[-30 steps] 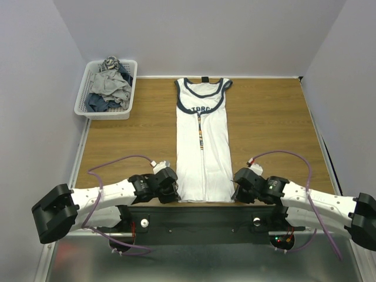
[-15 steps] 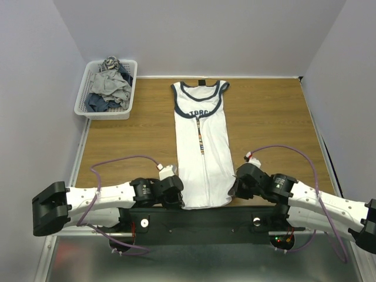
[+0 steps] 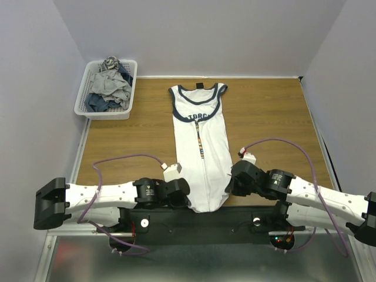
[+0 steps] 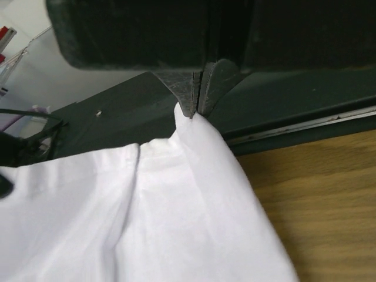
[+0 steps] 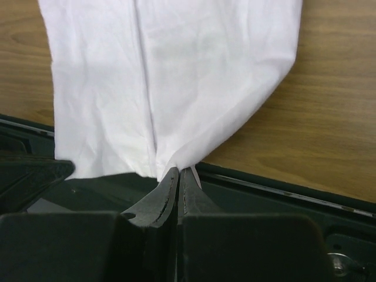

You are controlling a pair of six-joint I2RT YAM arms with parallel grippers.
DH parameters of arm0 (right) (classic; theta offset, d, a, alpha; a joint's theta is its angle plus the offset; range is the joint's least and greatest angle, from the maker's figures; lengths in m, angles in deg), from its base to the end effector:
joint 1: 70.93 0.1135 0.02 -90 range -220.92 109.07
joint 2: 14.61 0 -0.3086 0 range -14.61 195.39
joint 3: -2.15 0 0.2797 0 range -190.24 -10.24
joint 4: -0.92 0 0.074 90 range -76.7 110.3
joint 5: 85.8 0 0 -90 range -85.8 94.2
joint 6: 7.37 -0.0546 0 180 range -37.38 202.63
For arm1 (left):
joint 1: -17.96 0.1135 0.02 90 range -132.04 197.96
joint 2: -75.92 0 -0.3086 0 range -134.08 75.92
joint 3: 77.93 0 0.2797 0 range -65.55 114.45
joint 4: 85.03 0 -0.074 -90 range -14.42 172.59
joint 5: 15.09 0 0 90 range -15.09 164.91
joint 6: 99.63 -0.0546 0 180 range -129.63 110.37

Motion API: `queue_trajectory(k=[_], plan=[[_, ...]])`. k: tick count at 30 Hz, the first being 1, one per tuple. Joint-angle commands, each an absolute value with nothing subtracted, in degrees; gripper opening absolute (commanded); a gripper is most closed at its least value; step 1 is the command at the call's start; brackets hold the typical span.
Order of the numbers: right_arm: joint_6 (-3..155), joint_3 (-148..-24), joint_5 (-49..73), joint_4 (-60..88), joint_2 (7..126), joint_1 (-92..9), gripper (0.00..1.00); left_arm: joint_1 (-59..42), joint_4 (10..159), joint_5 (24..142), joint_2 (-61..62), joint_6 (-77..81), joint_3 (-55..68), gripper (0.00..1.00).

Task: Fold and stack the tank tops
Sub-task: Fold the tank top

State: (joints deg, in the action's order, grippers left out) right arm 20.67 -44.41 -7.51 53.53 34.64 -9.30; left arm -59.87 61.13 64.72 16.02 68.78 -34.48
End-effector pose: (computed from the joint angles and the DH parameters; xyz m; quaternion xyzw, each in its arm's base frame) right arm 0.0908 0.1448 0.2294 0.0332 0.9494 0.2154 0.2260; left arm 0.0548 -0.2082 0.2030 -0.0349 0.9367 -0.3139 0.1514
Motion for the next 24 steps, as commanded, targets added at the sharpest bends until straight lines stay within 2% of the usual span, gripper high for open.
queue_trajectory(k=[1, 9, 24], plan=[[24.26, -50.57, -14.42, 52.94, 38.11, -8.79, 0.00, -56.94, 59.73, 60.85, 15.10, 64.66, -29.16, 0.00], [30.75, -58.83, -18.74, 50.67, 47.51, -12.47, 0.00, -43.84, 64.21, 63.05, 14.58, 53.22, -26.62, 0.00], [45.88, -69.73, -14.26, 36.34, 61.58, -28.20, 0.00, -26.52, 74.49, 64.45, 4.21, 38.28, -17.91, 0.00]])
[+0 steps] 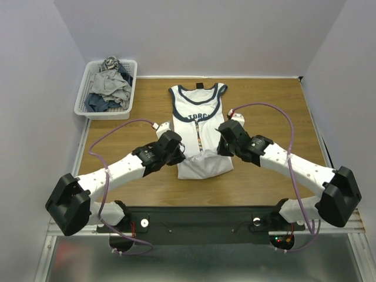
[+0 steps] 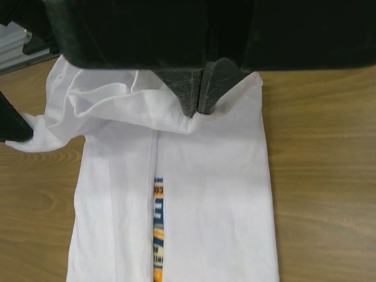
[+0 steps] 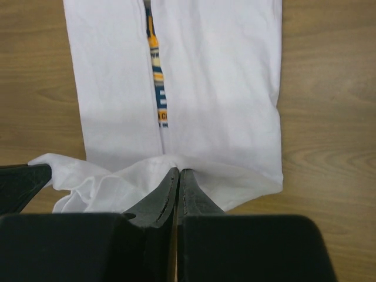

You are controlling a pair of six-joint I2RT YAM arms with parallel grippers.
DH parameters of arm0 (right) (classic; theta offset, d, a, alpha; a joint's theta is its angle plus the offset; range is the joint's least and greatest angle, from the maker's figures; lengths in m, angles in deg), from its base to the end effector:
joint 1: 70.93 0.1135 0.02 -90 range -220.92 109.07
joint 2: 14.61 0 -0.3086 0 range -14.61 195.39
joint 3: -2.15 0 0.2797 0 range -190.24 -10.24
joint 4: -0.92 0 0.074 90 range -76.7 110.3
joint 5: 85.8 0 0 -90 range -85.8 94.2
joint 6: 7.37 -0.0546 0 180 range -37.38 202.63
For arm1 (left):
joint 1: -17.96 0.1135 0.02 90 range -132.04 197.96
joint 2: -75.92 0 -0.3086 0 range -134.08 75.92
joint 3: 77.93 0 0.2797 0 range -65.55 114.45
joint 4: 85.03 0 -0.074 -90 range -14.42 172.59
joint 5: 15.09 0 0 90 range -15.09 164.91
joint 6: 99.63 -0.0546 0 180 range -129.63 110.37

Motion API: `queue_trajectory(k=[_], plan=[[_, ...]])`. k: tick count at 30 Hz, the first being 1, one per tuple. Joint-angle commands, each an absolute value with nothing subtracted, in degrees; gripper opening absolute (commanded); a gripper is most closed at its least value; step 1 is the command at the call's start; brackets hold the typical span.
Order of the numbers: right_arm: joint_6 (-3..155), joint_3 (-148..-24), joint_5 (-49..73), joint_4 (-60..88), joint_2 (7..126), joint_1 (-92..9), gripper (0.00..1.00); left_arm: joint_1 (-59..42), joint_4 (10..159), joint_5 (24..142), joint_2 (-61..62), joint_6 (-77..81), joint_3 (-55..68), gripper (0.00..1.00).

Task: Fold and stack the tank tops
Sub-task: Fold the tank top

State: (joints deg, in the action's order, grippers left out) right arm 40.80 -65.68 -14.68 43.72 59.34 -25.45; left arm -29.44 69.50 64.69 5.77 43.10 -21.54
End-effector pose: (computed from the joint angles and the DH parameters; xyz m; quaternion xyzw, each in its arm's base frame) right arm 0.2197 0.1982 0.2855 0.0281 0.9251 0.1278 0.3564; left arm 0.2006 -0.2038 0.2565 -0.0800 0.8971 -0.2758 0.3358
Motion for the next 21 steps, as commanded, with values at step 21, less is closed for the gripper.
queue_trajectory(k=[21], plan=[[50.81, -80.46, -8.02, 26.75, 77.58, -40.77, 0.00, -15.45, 81.53, 66.82, -11.61, 31.77, -5.17, 0.00]])
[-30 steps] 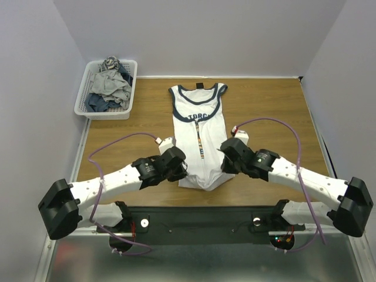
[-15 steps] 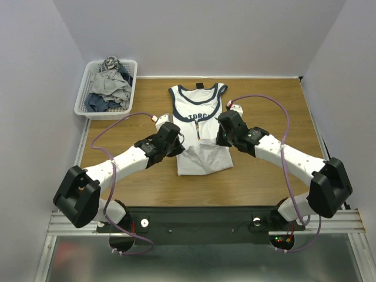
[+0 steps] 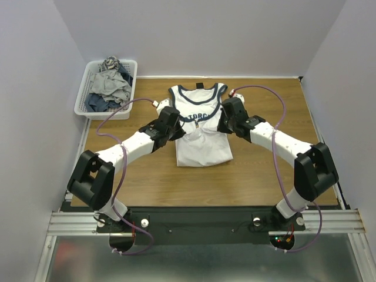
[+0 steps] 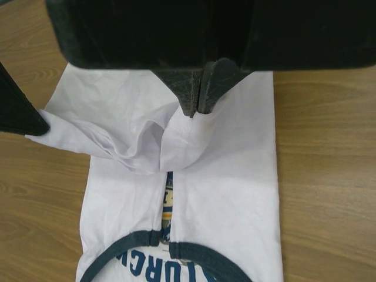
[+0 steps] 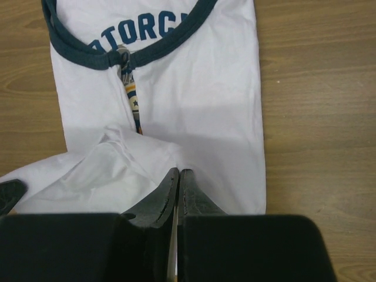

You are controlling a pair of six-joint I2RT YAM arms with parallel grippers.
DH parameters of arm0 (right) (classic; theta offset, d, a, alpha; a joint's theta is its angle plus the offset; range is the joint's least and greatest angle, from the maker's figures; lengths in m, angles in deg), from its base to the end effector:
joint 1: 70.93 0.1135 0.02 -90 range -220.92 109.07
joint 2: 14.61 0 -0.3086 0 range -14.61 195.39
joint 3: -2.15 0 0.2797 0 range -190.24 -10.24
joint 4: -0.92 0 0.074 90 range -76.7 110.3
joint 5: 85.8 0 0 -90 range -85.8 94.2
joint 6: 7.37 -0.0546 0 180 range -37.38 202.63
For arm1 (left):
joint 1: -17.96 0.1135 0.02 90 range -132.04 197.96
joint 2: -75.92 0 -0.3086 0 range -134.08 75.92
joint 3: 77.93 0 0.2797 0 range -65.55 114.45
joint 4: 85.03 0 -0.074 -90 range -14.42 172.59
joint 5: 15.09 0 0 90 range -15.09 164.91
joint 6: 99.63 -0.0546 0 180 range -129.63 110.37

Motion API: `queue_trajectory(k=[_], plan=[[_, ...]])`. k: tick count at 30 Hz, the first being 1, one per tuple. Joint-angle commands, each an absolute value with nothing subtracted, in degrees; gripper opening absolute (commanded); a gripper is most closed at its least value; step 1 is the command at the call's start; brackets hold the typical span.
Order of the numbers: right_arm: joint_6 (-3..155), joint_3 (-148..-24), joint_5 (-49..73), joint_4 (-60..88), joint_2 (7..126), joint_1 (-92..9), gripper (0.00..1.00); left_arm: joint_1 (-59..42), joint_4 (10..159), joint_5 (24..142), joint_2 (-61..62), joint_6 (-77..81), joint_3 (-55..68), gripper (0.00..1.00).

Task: Fold and stack the tank tops
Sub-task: Fold the tank top

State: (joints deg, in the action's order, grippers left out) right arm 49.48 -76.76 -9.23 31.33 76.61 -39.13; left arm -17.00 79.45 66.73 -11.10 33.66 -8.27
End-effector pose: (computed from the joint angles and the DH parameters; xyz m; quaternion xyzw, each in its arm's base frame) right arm 0.3409 0.1964 0.2762 0.0576 0.9092 0.1235 0.3935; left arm 0.3146 -0.2105 0.2687 -0.0976 0.8713 -0.2523 0.4095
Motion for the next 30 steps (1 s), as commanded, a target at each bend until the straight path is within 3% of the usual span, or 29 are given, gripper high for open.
queue_trajectory(k=[1, 30], plan=[[50.81, -80.72, -7.85, 26.58, 78.37, -41.30, 0.00, -15.09, 81.62, 67.00, -12.40, 31.33, -4.56, 0.00], [49.93, -86.44, -2.75, 20.60, 89.72, -47.98, 0.00, -7.09, 91.29, 77.37, -27.88, 28.69, 4.76, 0.00]])
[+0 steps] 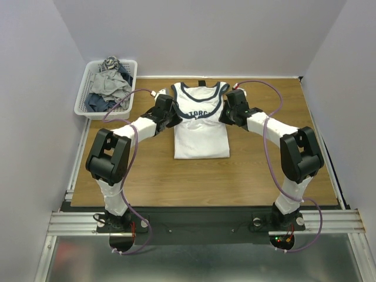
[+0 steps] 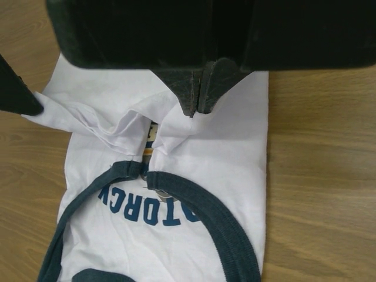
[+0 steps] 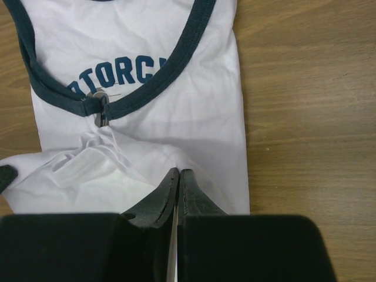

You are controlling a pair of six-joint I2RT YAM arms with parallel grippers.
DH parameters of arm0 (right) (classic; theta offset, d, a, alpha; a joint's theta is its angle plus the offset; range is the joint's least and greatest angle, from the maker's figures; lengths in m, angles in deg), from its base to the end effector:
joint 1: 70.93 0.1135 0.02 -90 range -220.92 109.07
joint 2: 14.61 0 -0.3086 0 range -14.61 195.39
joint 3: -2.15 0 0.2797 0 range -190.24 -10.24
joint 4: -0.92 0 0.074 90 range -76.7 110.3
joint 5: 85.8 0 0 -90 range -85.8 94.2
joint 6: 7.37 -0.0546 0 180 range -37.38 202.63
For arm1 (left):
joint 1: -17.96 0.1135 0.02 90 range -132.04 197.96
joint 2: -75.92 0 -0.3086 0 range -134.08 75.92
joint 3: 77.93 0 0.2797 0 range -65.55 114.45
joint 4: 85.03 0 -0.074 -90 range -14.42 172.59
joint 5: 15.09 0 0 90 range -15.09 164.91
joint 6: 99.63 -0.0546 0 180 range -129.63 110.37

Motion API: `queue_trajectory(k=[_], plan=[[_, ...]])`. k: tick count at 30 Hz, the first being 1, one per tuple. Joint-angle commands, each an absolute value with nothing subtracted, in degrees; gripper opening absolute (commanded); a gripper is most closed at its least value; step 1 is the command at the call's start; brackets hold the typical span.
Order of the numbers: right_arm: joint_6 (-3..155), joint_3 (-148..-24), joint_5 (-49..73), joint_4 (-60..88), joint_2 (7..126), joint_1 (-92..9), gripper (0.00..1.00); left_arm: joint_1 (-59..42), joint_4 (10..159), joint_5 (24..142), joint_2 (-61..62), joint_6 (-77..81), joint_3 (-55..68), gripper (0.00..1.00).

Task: Fold and stack the tank tops
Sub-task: Fold the tank top

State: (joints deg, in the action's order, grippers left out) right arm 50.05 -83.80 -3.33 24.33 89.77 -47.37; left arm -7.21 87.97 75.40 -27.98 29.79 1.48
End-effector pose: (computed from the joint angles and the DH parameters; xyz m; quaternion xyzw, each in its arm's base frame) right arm 0.4222 0.1763 0.2385 0.0983 0.9061 0.1387 0.3875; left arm 0.4146 -0.1954 0.2299 -0.1061 0.8660 -0.2643 0.4111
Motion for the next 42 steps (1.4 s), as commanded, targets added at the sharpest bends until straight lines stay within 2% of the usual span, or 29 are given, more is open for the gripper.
queue_trajectory(k=[1, 14, 15, 16, 17, 18, 20, 21, 24, 26, 29, 35, 38, 42], plan=[[49.84, -86.00, -2.75, 20.34, 88.85, -47.99, 0.00, -7.09, 91.90, 77.90, -27.79, 28.61, 4.85, 0.00], [49.05, -86.44, -2.75, 19.28, 90.06, -50.53, 0.00, -5.95, 93.22, 78.69, -32.00, 27.46, 8.54, 0.00], [48.88, -86.61, -2.66, 19.28, 91.11, -50.71, 0.01, -5.86, 93.31, 78.87, -32.53, 27.20, 8.89, 0.10], [48.88, -86.87, -2.66, 19.28, 91.47, -50.97, 0.11, -5.51, 93.31, 79.04, -33.49, 27.11, 9.59, 0.23], [48.79, -87.14, -2.66, 19.28, 91.73, -50.97, 0.18, -5.42, 93.22, 79.04, -33.85, 26.94, 9.86, 0.23], [48.79, -87.23, -2.83, 19.28, 92.08, -51.06, 0.26, -5.34, 93.39, 79.04, -34.03, 26.85, 10.04, 0.37], [49.40, -88.36, -3.27, 19.28, 92.70, -51.15, 0.43, -5.07, 93.83, 78.87, -34.12, 26.50, 10.39, 0.45], [49.66, -88.81, -3.36, 19.37, 92.79, -51.15, 0.54, -4.98, 94.01, 78.61, -33.94, 26.58, 10.39, 0.48], [51.16, -90.74, -3.45, 19.37, 92.79, -51.15, 0.65, -4.72, 94.45, 78.08, -32.02, 26.85, 10.04, 0.53], [51.95, -91.44, -3.45, 19.72, 92.36, -51.15, 0.66, -4.63, 94.45, 77.20, -29.83, 26.76, 9.17, 0.54], [51.95, -90.75, -3.19, 20.16, 90.78, -51.06, 0.65, -4.63, 92.96, 75.36, -27.36, 26.67, 8.46, 0.54], [51.60, -86.27, -2.13, 20.34, 89.28, -47.99, 0.57, -7.79, 91.81, 72.10, -24.36, 29.39, 3.37, 0.44], [51.34, -85.65, -2.48, 20.42, 90.76, -46.67, 0.49, -8.50, 92.43, 73.15, -28.03, 30.01, 4.58, 0.33], [51.34, -85.73, -2.04, 20.34, 93.40, -46.58, 0.46, -8.59, 91.99, 74.56, -33.67, 30.19, 8.45, 0.14]])
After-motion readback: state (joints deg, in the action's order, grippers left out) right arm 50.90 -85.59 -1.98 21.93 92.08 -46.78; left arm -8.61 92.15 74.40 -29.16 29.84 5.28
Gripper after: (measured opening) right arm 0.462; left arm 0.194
